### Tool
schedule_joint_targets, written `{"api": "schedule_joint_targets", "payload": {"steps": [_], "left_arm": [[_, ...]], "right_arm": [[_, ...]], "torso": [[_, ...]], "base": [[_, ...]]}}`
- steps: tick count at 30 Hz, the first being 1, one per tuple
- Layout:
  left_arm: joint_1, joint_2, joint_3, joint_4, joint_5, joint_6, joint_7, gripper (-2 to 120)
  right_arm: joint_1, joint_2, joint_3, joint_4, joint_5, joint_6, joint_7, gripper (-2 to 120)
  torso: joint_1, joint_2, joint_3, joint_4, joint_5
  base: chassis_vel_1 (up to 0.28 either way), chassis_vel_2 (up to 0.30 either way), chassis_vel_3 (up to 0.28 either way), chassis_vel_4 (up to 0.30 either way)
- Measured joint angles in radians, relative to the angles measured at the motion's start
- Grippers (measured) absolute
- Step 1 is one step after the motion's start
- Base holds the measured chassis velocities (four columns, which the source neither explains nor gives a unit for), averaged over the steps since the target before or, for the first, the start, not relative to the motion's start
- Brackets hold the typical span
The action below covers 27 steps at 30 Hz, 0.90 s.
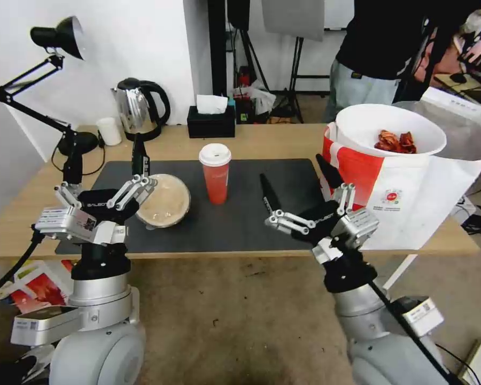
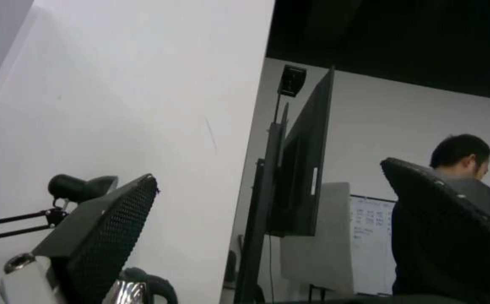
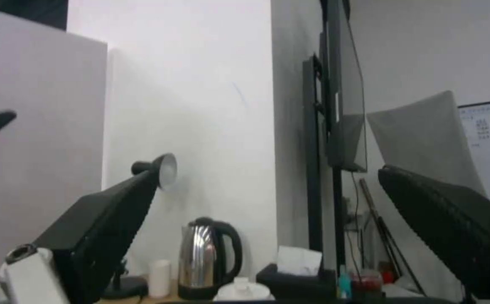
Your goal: Pick up the trash from the table and place it into the takeout bag.
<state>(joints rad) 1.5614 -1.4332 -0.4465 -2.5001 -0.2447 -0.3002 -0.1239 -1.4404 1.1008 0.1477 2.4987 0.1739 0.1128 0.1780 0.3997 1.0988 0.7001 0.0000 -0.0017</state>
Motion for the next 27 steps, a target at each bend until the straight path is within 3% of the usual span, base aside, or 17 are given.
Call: {"api": "schedule_joint_targets", "payload": {"steps": [14,27], "left_arm": [[0.009,-0.005,0.004,0.0,0.003,0.0,0.0,100],[0.01,-0.007,0.004,0.0,0.006,-0.001,0.002,100]], "right_arm": [[0.025,0.057,0.022,0.001,-0.006,0.036,-0.029,100],[0.083,0.054,0.011,0.006,0.035,0.013,-0.044,100]], "torso": [[0.0,0.0,0.0,0.0,0.0001],[0.0,0.0,0.0,0.0,0.0002]], "base": [[0.0,0.0,0.0,0.0],[0.0,0.0,0.0,0.0]]}}
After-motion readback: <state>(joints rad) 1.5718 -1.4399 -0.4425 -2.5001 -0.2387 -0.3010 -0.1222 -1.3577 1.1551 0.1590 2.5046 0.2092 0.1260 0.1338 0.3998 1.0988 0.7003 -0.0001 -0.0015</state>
